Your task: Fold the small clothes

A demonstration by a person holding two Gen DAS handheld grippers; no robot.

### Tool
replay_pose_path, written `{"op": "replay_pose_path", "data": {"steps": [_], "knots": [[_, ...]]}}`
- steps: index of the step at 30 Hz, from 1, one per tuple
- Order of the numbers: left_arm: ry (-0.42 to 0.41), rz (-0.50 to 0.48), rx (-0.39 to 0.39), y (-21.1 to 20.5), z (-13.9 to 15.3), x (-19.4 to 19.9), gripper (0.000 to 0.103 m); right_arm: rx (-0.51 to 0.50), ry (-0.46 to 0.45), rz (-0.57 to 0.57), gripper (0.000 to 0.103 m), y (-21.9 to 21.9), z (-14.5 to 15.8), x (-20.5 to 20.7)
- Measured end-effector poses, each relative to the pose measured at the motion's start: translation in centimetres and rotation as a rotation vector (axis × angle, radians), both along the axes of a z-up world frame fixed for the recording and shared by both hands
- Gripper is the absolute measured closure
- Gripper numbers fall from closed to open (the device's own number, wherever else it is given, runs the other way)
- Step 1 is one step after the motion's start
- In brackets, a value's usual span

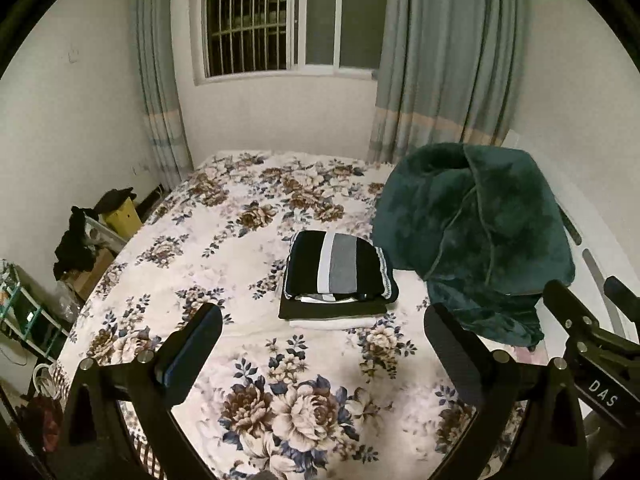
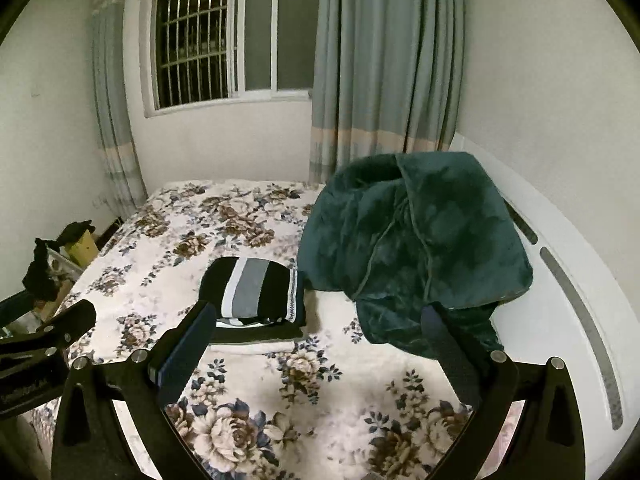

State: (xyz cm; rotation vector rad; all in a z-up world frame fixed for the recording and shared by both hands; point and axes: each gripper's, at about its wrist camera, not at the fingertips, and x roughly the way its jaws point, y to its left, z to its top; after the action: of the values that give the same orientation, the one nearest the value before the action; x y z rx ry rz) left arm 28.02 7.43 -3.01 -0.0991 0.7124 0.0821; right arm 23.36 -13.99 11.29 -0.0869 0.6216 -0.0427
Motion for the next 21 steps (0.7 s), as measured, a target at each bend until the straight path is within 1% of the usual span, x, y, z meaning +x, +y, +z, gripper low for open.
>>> {"op": "replay_pose_path", "data": {"steps": [4,8,14,17,21], "knots": [[-0.042,-0.003,0.023,-0.7,1.5,-3.1,0.000,0.015,-0.021,0.015,0.000,-0.5,1.9,-3.8],[-0.057,-0.003,0.014,-1.0,2.3,-5.0,0.000,0.024,-0.060,0.031,0.000,-0.7,3.7,-7.1],[-0.084,0.011,0.016,-1.1,3.2,-6.7,0.000,0.014,-0.091,0.050,0.000,-1.0,5.1,-9.5],[-0.089,0.024,0.030,-1.3,3.3,-7.3,0.000,0.018,-0.093,0.054,0.000,-1.3,5.3,-10.1],[-0.084,0.014,0.023,-1.6,3.2,-7.6,0.000,0.020,-0.096,0.055,0.000,-1.4,5.5,-10.4]]}}
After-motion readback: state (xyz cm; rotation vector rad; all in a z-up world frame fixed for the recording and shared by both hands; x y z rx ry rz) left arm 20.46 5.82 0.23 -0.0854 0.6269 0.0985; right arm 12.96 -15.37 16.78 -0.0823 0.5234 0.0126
